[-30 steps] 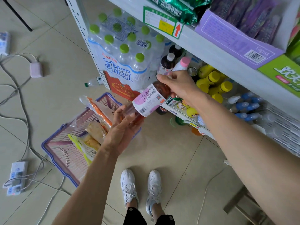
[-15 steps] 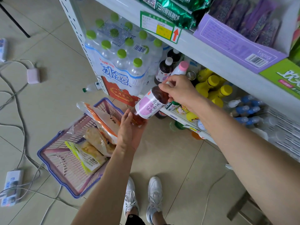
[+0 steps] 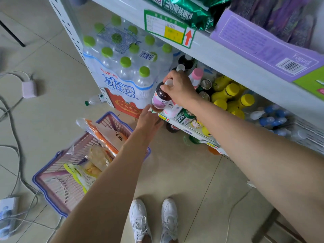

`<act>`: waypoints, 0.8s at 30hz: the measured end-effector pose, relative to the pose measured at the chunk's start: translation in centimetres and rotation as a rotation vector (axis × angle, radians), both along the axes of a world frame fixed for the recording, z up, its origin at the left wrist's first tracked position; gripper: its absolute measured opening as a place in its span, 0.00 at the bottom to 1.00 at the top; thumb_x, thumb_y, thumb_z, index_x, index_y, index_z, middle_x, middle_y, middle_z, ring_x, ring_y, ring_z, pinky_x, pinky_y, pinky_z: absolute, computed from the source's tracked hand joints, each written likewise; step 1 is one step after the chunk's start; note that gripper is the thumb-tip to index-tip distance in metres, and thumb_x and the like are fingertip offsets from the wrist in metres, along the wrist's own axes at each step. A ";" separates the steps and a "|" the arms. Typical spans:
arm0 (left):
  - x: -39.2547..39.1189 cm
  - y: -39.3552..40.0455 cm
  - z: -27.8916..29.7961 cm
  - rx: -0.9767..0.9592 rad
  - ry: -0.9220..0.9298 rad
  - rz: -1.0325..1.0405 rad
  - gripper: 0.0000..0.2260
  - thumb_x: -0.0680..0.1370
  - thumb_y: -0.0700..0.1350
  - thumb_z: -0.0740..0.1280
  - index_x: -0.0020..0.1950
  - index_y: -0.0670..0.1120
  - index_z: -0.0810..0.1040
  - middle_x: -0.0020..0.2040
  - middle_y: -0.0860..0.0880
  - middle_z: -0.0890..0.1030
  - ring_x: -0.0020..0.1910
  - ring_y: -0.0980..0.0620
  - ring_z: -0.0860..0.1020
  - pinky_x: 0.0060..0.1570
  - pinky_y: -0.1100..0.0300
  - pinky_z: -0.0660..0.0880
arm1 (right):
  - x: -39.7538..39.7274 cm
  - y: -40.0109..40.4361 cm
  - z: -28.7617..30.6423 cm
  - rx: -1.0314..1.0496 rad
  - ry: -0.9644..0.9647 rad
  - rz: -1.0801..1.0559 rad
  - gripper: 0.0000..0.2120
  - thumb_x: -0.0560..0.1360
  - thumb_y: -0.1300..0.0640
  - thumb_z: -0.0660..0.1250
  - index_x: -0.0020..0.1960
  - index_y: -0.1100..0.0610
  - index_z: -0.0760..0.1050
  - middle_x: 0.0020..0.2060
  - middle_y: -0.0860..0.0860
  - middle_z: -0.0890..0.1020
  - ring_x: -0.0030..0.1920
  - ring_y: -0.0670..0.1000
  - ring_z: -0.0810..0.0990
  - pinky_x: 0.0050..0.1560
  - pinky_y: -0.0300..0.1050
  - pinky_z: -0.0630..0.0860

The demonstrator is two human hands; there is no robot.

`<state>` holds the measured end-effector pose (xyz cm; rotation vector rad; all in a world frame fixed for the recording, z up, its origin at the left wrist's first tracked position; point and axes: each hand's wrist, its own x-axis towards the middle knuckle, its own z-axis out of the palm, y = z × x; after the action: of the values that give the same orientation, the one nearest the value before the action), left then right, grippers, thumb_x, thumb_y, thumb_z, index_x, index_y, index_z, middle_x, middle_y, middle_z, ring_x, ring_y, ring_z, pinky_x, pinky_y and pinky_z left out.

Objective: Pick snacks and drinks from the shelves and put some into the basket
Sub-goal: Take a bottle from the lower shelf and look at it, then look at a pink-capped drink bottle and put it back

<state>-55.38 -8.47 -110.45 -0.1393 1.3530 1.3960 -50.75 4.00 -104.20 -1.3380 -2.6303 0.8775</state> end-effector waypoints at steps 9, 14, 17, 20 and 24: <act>-0.1 3.1 -1.7 -0.009 -0.033 -0.032 0.12 0.84 0.38 0.56 0.64 0.46 0.73 0.49 0.50 0.78 0.45 0.57 0.77 0.48 0.58 0.76 | -1.6 2.0 -2.4 0.040 -0.085 0.078 0.15 0.77 0.56 0.67 0.60 0.63 0.75 0.59 0.61 0.76 0.60 0.58 0.74 0.55 0.43 0.67; -0.5 3.3 -2.9 -0.013 0.003 -0.114 0.21 0.82 0.35 0.57 0.76 0.43 0.64 0.72 0.39 0.71 0.71 0.40 0.71 0.58 0.52 0.71 | -2.0 2.6 -3.2 0.072 -0.166 0.151 0.14 0.78 0.55 0.66 0.60 0.62 0.75 0.61 0.60 0.76 0.60 0.59 0.75 0.56 0.46 0.69; -0.7 3.3 -3.4 -0.014 0.001 -0.112 0.24 0.81 0.32 0.57 0.78 0.43 0.61 0.75 0.38 0.66 0.73 0.38 0.66 0.59 0.51 0.70 | -1.9 2.7 -3.6 0.102 -0.220 0.193 0.14 0.78 0.53 0.65 0.60 0.60 0.75 0.60 0.60 0.77 0.59 0.61 0.77 0.53 0.47 0.71; -0.6 3.2 -2.8 -0.012 0.005 -0.095 0.23 0.82 0.33 0.56 0.77 0.43 0.61 0.75 0.39 0.67 0.73 0.39 0.68 0.59 0.52 0.71 | -1.8 2.7 -3.7 0.124 -0.224 0.209 0.13 0.78 0.54 0.65 0.59 0.61 0.76 0.59 0.60 0.78 0.58 0.61 0.78 0.52 0.47 0.72; -0.4 3.4 -2.2 -0.015 -0.069 -0.043 0.16 0.83 0.41 0.58 0.72 0.45 0.71 0.67 0.45 0.77 0.55 0.53 0.78 0.57 0.53 0.72 | -1.6 2.7 -2.9 0.184 -0.209 0.265 0.13 0.77 0.56 0.65 0.60 0.58 0.78 0.59 0.57 0.80 0.59 0.59 0.78 0.52 0.46 0.72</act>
<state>-55.79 -5.09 -112.64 -0.1658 1.3023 1.3345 -52.37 6.66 -107.05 -1.1092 -3.0126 0.5239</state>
